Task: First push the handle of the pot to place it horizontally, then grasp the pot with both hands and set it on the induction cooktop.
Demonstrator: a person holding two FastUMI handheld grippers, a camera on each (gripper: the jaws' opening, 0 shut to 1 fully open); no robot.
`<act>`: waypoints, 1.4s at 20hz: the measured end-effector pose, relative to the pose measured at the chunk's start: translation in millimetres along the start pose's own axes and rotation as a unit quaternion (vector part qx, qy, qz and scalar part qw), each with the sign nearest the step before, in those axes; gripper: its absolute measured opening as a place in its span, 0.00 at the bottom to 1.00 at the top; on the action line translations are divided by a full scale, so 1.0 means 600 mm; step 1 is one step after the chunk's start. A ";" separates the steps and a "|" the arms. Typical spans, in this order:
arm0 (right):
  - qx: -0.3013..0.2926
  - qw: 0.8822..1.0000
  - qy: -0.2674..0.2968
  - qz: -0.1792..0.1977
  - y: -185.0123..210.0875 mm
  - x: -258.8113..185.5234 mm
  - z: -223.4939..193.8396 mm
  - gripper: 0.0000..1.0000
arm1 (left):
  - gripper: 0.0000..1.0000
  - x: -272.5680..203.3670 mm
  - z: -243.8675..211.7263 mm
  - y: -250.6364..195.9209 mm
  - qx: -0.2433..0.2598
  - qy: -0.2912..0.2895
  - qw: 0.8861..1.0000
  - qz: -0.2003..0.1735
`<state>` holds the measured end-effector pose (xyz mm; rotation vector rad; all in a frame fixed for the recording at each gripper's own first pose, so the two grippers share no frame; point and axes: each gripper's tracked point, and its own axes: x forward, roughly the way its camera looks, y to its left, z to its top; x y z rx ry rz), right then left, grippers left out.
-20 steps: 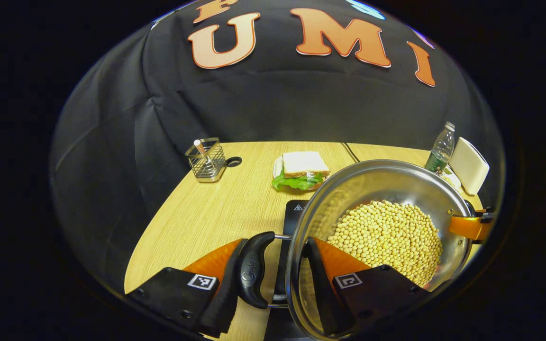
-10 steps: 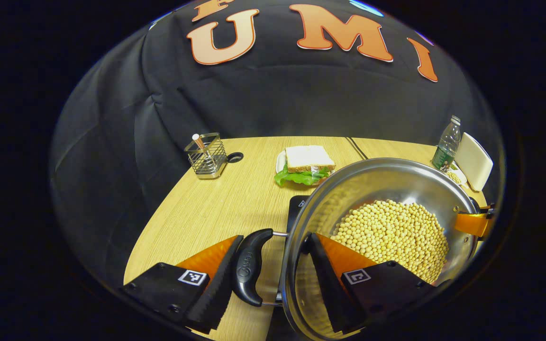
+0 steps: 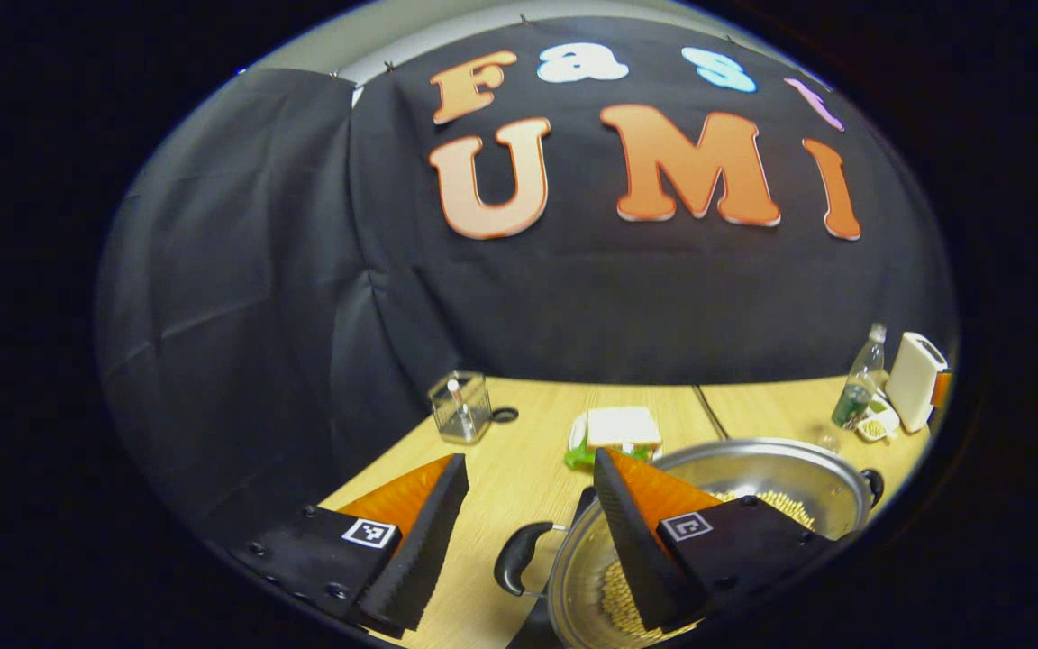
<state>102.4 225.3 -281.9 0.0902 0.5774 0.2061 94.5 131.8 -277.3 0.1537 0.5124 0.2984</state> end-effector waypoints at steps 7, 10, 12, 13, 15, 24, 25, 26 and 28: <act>-0.060 0.990 -0.124 0.011 -0.032 -0.124 0.139 0.88 | 0.91 -0.118 0.177 -0.053 -0.037 -0.124 0.991 -0.038; -0.082 0.984 -0.157 0.008 -0.071 -0.182 0.175 0.93 | 0.84 -0.181 0.254 -0.077 -0.048 -0.167 0.983 -0.065; -0.101 0.980 -0.173 0.002 -0.086 -0.210 0.194 0.93 | 0.98 -0.222 0.296 -0.081 -0.059 -0.194 0.976 -0.078; -0.110 0.977 -0.184 -0.002 -0.093 -0.224 0.203 0.94 | 0.98 -0.243 0.312 -0.085 -0.063 -0.206 0.973 -0.083; -0.118 0.971 -0.207 -0.009 -0.103 -0.253 0.226 0.94 | 0.98 -0.282 0.344 -0.088 -0.068 -0.230 0.966 -0.095; -0.116 0.957 -0.262 -0.038 -0.175 -0.349 0.307 0.97 | 0.97 -0.401 0.430 -0.106 -0.091 -0.279 0.947 -0.134; -0.116 0.957 -0.264 -0.041 -0.184 -0.354 0.311 0.97 | 0.97 -0.409 0.434 -0.114 -0.095 -0.278 0.945 -0.140; -0.113 0.957 -0.265 -0.045 -0.194 -0.358 0.314 0.95 | 0.98 -0.417 0.435 -0.119 -0.098 -0.278 0.945 -0.146; -0.105 0.958 -0.264 -0.042 -0.202 -0.367 0.319 0.95 | 0.98 -0.431 0.442 -0.124 -0.098 -0.280 0.943 -0.149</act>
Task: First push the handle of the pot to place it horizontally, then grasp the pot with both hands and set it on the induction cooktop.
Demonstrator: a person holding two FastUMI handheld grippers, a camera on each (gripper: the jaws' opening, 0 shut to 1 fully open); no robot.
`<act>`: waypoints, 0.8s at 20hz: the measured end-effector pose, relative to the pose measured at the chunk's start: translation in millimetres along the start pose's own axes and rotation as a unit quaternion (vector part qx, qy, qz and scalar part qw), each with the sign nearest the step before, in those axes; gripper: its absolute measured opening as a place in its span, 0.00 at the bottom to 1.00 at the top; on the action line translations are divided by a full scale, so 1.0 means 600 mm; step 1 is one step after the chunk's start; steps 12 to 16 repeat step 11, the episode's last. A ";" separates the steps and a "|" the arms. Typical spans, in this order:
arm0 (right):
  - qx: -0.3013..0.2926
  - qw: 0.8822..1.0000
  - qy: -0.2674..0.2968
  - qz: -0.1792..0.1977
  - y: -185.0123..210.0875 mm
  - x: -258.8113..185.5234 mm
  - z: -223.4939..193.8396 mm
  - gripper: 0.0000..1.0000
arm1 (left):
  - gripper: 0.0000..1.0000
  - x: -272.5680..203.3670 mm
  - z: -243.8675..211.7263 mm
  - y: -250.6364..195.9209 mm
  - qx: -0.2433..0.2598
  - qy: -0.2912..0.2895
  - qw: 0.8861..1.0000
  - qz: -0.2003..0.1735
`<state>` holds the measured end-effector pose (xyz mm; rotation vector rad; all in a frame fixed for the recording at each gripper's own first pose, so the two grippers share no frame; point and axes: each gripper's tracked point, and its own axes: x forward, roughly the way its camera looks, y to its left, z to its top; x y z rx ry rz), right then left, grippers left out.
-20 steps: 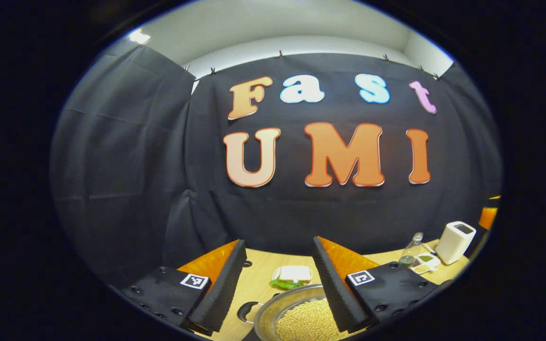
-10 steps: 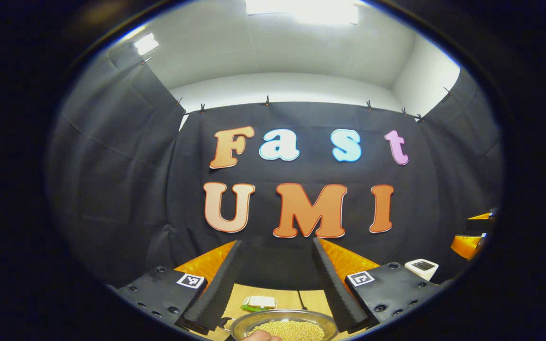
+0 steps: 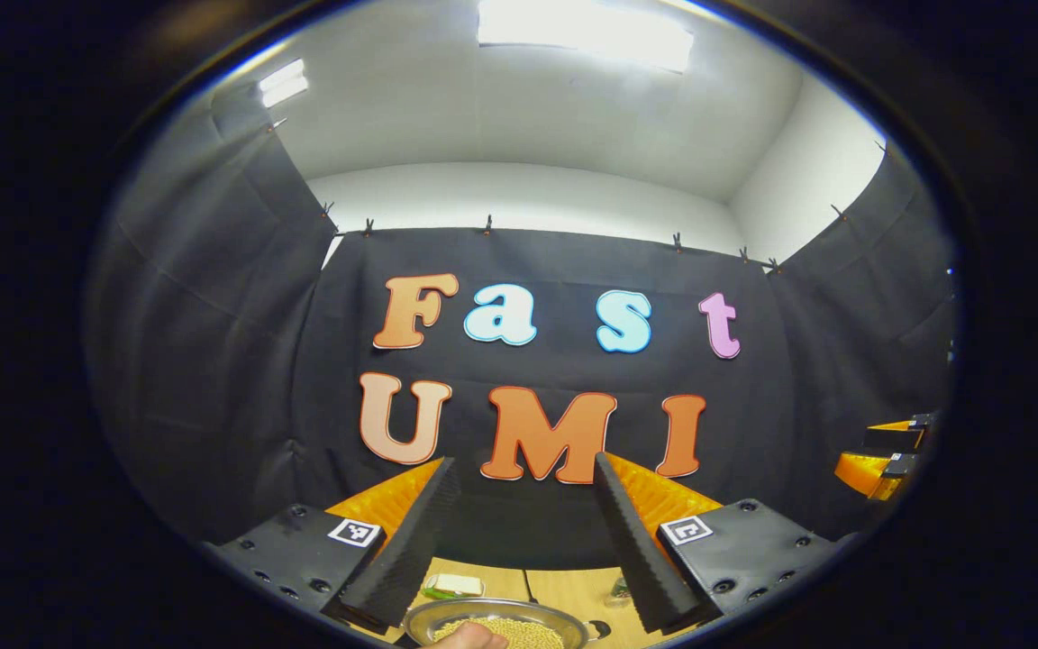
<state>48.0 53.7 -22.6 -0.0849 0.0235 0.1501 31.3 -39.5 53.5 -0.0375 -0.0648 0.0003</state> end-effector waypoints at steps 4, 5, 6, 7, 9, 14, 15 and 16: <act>0.001 1.000 0.004 0.002 -0.019 -0.003 -0.011 0.97 | 0.98 -0.011 -0.003 -0.001 0.015 -0.004 1.000 0.024; -0.005 1.000 0.004 0.001 -0.022 -0.005 -0.015 0.95 | 0.98 -0.012 -0.015 -0.002 0.019 0.001 0.999 0.027; -0.011 1.000 0.003 0.000 -0.025 -0.004 -0.016 0.95 | 0.98 -0.014 -0.025 -0.012 0.019 0.006 1.000 0.022; -0.015 1.000 0.001 -0.001 -0.029 -0.005 -0.014 0.97 | 0.98 -0.011 -0.026 -0.018 0.018 0.009 1.000 0.021; -0.014 1.000 -0.006 -0.005 -0.041 -0.008 -0.004 0.95 | 0.96 -0.011 -0.014 -0.016 0.020 0.004 0.999 0.026; -0.007 1.000 -0.018 -0.004 -0.046 -0.008 0.008 0.95 | 0.96 -0.015 -0.007 -0.020 0.020 -0.002 0.999 0.025; -0.007 1.000 -0.018 -0.004 -0.046 -0.008 0.008 0.95 | 0.96 -0.015 -0.007 -0.020 0.020 -0.002 0.999 0.025; -0.007 1.000 -0.018 -0.004 -0.046 -0.008 0.008 0.95 | 0.96 -0.015 -0.007 -0.020 0.020 -0.002 0.999 0.025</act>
